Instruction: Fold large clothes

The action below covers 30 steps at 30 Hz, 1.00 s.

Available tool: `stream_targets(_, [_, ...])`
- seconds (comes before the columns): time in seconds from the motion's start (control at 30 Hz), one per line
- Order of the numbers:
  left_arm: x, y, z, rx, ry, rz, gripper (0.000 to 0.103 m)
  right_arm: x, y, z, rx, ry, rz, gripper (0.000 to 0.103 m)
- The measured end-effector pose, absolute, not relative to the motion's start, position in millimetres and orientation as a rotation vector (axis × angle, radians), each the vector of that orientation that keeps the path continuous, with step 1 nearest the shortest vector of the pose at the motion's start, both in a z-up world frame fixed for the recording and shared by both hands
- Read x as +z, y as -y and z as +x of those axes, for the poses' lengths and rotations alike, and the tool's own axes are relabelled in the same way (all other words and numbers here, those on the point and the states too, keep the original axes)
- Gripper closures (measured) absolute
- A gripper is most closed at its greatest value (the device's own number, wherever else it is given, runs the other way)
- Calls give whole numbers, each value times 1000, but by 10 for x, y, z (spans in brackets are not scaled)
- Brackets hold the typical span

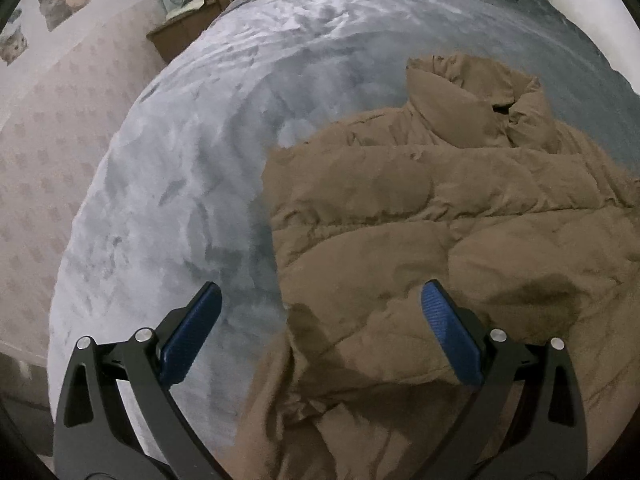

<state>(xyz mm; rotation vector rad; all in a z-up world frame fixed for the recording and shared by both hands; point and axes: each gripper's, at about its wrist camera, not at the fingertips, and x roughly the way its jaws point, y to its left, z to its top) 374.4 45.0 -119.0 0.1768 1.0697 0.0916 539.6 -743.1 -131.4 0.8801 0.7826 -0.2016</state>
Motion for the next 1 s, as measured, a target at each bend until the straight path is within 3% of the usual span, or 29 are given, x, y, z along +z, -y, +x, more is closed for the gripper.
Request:
stream_targets(0.4, [-1113, -591, 3750, 78, -1052, 133, 4, 193, 5133, 5401, 111, -761, 368, 85])
stream_targets(0.57, [-1001, -704, 3656, 89, -1023, 120, 4, 289, 4237, 5620, 293, -806, 372, 86])
stream_targets(0.73, [-974, -869, 3607, 105, -1023, 73, 4, -110, 3604, 5771, 386, -956, 372, 86])
stream_targets(0.93, [-1067, -971, 3522, 124, -1062, 68, 4, -420, 3430, 5804, 356, -1049, 291, 78])
stream_targets(0.97, [-1079, -963, 3512, 124, -1065, 72, 4, -372, 3411, 5781, 360, -1063, 290, 69])
stream_targets(1.0, [-1088, -945, 3501, 123, -1067, 78, 4, -360, 3464, 5802, 370, -1069, 292, 48])
